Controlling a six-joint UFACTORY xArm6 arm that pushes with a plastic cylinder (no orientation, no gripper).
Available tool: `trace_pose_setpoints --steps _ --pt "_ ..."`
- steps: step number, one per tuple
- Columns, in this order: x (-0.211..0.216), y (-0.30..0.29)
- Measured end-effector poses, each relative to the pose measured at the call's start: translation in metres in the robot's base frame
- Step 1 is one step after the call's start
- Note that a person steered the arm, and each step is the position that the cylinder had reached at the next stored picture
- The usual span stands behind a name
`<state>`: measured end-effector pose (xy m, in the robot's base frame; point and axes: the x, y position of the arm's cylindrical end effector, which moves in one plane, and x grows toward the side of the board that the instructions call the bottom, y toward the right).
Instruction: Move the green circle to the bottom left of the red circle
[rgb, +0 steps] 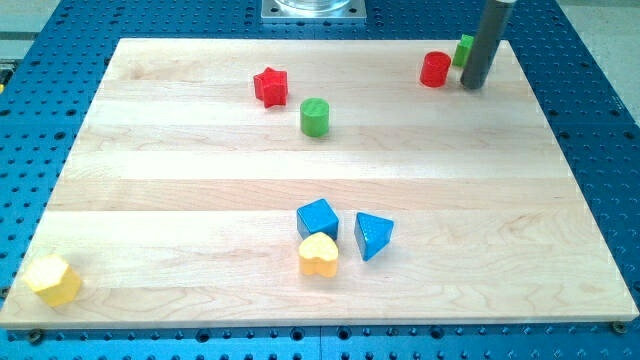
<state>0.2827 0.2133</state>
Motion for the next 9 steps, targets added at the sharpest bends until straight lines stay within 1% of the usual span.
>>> trace_pose_setpoints --steps 1,2,3,5,6,7,9 --pt "0.016 -0.014" --pt "0.087 -0.023" --pt "0.123 -0.11" --pt "0.131 -0.202" --pt "0.13 -0.264" --pt "0.094 -0.223" --pt "0.076 -0.238"
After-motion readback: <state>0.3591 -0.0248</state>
